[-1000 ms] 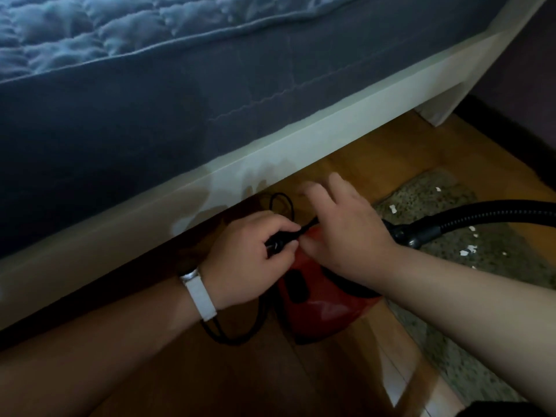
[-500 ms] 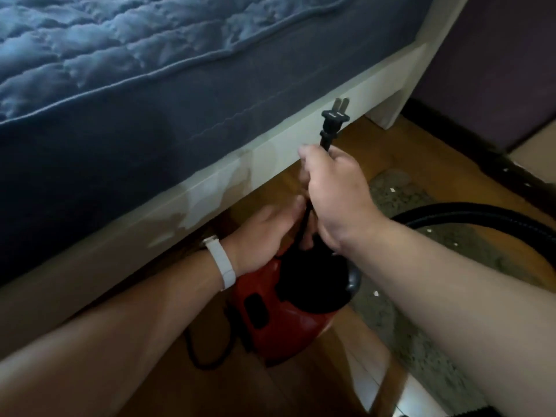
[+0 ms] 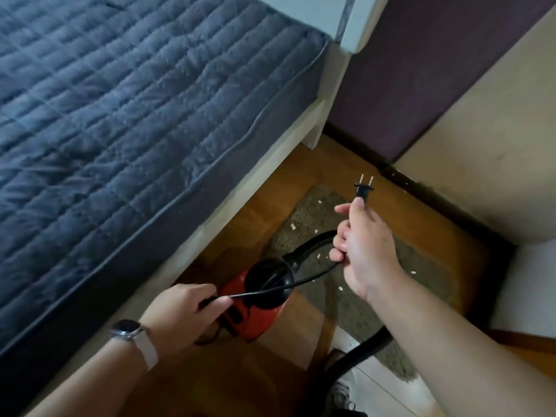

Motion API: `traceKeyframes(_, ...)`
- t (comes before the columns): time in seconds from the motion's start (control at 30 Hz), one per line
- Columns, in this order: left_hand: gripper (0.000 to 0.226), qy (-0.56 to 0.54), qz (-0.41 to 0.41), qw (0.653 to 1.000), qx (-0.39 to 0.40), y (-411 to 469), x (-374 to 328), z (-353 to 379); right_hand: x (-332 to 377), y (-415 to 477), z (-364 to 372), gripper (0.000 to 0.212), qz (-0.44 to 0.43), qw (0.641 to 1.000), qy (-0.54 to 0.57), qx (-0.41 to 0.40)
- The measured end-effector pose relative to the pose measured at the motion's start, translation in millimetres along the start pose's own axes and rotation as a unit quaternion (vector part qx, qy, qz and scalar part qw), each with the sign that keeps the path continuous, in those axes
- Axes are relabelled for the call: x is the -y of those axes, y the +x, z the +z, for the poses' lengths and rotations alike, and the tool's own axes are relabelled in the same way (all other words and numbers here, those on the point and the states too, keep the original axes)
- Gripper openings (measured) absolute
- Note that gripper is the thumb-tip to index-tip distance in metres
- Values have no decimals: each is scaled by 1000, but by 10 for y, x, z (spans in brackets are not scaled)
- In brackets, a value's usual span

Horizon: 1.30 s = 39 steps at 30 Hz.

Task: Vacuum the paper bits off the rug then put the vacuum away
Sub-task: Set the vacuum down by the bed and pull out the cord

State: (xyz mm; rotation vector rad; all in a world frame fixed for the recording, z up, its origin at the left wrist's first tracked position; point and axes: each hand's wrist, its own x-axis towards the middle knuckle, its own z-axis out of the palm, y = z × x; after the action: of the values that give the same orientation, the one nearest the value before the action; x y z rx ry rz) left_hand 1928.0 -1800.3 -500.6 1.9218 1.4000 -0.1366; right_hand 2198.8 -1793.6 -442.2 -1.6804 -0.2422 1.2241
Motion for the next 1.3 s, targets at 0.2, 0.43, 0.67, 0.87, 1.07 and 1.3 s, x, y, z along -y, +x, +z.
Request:
traceKeyframes(0.2,47,-8,68,993,-93,-355,-599,-1146,806,-605,0,26,-8,998,-49,35)
traceKeyframes(0.43,35,-106,163,974,-115,225,-1875,-1703,1383,-224,-124,23,-65,985,-154,-40)
traceKeyframes(0.67,28,-92,208,970,-82,1382,-2701,-1713,2002,916,-397,35,-34,997,-66,-38)
traceKeyframes(0.87,21,-63,224,968,-94,2446,-3274,-1953,2728,1804,-602,31,-20,998,-53,-41)
traceKeyframes(1.07,54,3,223,973,-58,3236,-3711,-2118,3299,2583,-792,20,-66,992,-67,-83)
traceKeyframes(1.3,46,116,208,963,-127,3977,-4105,-2198,3784,3515,-975,20,-8,998,-3,-69)
